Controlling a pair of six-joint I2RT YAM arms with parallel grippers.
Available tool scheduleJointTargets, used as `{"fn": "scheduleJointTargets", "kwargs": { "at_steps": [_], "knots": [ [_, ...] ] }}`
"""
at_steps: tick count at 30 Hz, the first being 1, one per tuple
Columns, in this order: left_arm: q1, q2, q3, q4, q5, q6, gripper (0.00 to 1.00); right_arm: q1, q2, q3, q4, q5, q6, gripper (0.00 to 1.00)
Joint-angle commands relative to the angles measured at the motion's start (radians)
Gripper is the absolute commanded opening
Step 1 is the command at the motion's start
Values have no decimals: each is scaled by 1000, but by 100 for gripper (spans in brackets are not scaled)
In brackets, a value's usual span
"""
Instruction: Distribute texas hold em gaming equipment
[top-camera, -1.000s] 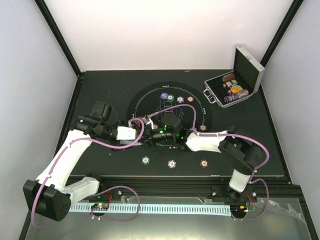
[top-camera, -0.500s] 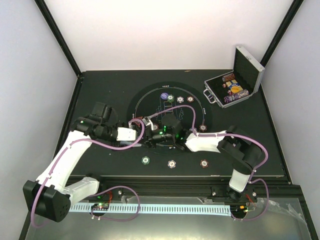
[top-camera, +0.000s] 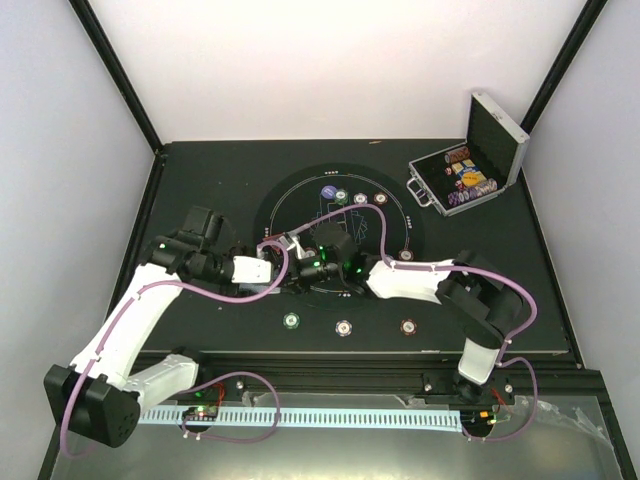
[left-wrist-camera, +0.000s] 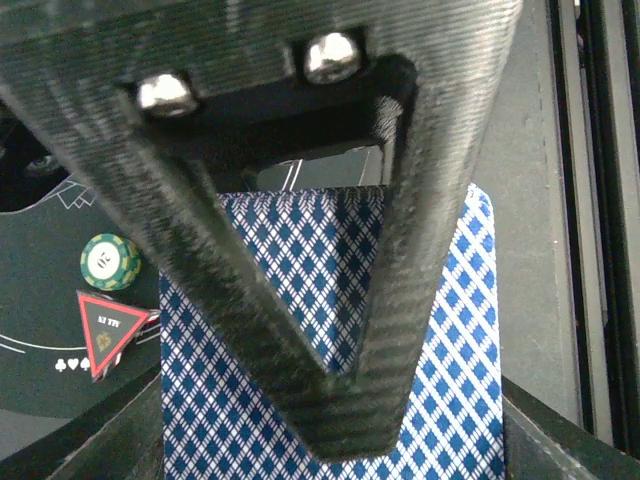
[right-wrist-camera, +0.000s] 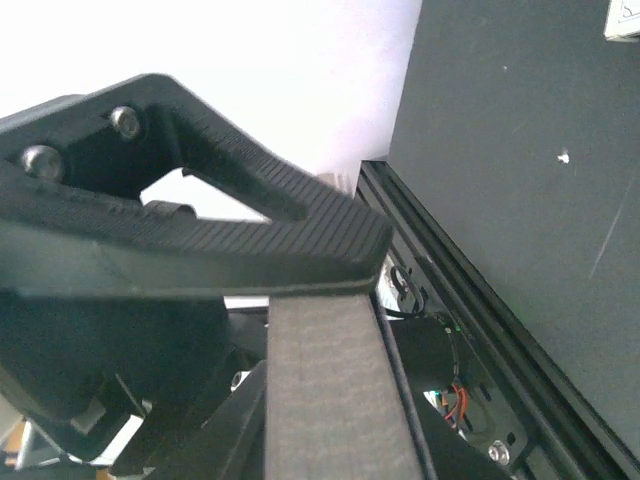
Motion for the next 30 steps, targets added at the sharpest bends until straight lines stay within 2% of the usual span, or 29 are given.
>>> {"fn": "scheduleJointTargets", "kwargs": {
  "at_steps": [1,11,17,22,30],
  "knots": [
    [-11,-38,17,-54,31,-15,2,2,9,27,-211,48,-118,32],
    [-11,-17,3,-36,-36,-60,2,0,-3,24,-125,10,-55,39],
    [-11,-26,-15,-7,-55,-59,1,1,-22,53,-239,26,-115,49],
    [-11,-20,-25,1,-74,-60,2,1,-28,50,-258,27,-123,56],
    [-11,-22,-30,16,-73,-63,2,3,-19,111,-292,2,-144,60]
  ]
}}
